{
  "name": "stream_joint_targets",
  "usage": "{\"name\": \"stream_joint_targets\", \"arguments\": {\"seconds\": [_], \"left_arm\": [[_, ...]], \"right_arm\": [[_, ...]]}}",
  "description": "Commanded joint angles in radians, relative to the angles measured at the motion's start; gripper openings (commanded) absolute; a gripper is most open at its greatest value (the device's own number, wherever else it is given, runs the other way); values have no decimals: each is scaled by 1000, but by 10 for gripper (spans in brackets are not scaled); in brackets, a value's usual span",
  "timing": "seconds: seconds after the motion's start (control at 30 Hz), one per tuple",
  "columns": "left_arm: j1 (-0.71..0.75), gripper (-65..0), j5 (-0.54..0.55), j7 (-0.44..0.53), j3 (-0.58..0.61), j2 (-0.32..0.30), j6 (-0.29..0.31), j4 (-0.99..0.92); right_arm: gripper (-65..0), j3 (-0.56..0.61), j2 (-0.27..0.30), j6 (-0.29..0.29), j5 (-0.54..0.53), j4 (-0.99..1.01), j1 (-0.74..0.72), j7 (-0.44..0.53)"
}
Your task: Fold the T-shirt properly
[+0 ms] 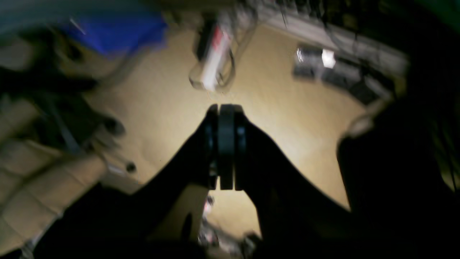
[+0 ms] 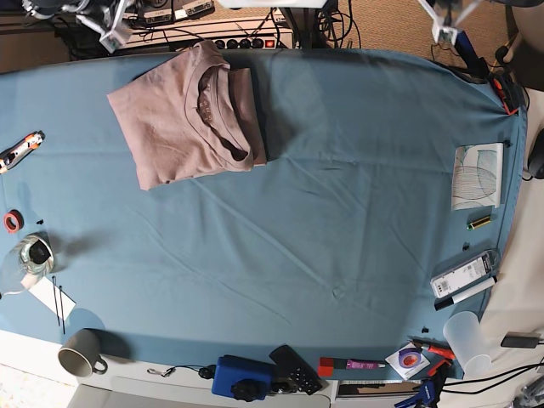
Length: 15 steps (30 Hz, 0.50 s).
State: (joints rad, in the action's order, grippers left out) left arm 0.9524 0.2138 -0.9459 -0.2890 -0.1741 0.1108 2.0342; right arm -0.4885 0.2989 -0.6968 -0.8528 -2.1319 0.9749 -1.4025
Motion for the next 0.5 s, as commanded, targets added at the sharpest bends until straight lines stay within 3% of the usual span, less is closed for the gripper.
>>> {"name": "stream_joint_targets", "arguments": {"seconds": [0.0,0.1,0.23,0.47], "left_arm": [[13,-650,36,4,-2,-3,17,-11],[11,-650,87,3,-2,-3,48,-69],[7,-650,86,43,-2,-3,48,-110],[-103,-650,67,164,-2,-3,48,-345]], "right_arm": [[-650,8,9,-1,-4,-2,23,6],[-650,58,9,-1,16,66,33,6],[-650,132,9,-1,44,216,9,27],[-650,269,9,-1,285,562,-179,163]]}}
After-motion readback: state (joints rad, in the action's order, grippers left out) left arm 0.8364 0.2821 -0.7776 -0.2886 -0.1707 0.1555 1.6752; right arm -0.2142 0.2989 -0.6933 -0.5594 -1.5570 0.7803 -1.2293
